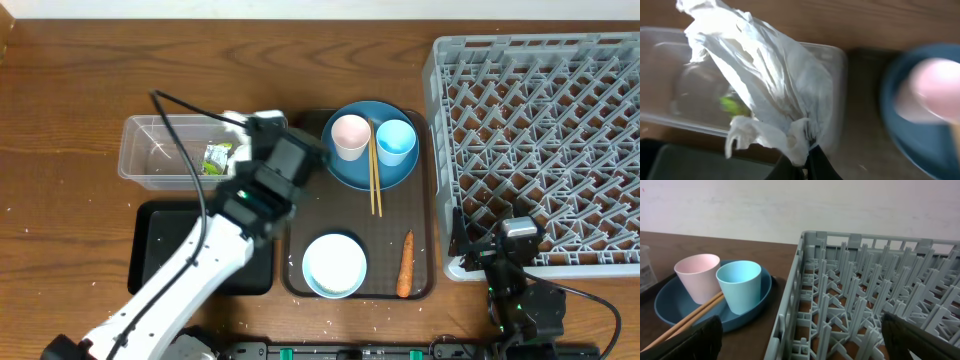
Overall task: Sort waste into correct bins and load items into the dishwasher rack
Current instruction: 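Carry the tissue left and drop it into the clear bin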
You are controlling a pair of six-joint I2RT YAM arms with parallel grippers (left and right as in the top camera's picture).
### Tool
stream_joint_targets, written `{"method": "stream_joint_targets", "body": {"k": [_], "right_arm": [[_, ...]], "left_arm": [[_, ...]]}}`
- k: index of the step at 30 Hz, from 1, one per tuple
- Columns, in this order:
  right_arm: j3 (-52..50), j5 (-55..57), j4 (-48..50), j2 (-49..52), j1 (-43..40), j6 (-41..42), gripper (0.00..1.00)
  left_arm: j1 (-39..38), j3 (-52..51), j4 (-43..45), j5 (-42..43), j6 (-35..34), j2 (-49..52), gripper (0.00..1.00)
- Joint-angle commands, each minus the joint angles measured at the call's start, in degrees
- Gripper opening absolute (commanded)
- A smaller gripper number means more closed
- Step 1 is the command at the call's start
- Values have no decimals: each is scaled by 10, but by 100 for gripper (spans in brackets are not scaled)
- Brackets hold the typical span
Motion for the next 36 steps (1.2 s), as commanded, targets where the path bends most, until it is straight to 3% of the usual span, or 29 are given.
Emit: {"method": "stream_joint_targets", "body": {"k": [1, 6, 13, 15, 17, 20, 24, 29, 36], "right_arm": [[-1, 3, -2, 0, 2, -7, 99], [-1, 3, -2, 0, 2, -7, 99], [-1, 3, -2, 0, 2, -7, 99], [-1, 3, -2, 0, 2, -7, 99], [-1, 3, -3, 0, 2, -7, 99], [-1, 3, -3, 0, 2, -7, 99], [-1, 3, -2, 0, 2, -7, 99], [-1, 3, -3, 0, 2, -7, 99], [-1, 3, -2, 0, 2, -7, 99]], "left_arm": [[43, -3, 0, -17, -5, 20, 6], [92, -3, 12, 47, -5, 58, 6], [107, -3, 32, 53, -5, 117, 6], [107, -3, 35, 52, -2, 117, 17], [107, -3, 45, 53, 19, 113, 49], [107, 2, 54, 53, 54, 100, 61], [101, 23, 37, 78, 62, 61, 61], [71, 24, 22, 200, 62, -11, 61], [-31, 24, -68, 277, 51, -57, 60]]}}
